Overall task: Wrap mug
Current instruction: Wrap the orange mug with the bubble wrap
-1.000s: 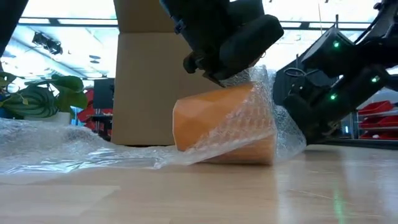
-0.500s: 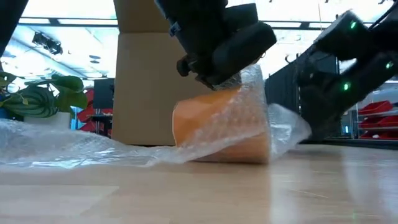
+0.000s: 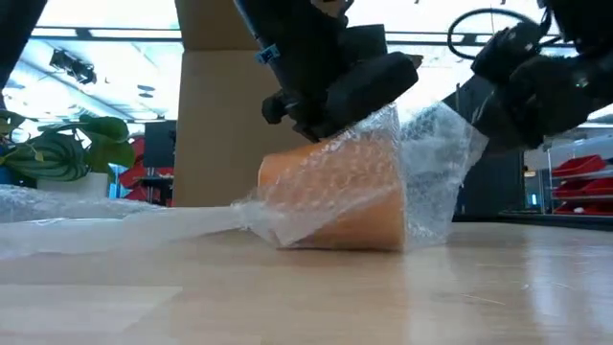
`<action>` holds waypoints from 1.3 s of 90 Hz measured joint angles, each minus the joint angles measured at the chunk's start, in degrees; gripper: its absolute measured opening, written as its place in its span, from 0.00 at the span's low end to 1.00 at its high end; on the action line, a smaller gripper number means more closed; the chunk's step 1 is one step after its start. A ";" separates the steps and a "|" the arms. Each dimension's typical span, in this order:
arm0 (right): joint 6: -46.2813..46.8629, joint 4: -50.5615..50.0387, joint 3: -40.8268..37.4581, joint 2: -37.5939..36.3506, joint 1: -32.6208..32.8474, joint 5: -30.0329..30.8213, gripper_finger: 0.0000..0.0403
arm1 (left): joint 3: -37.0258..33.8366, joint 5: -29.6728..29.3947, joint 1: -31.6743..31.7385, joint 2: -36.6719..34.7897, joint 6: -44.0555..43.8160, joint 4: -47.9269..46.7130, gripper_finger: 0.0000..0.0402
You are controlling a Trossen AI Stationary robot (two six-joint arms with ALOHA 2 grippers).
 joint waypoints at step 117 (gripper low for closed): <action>-2.69 21.26 13.63 32.25 6.11 -5.22 0.00 | 23.53 21.59 -4.45 -0.17 15.50 -37.87 0.38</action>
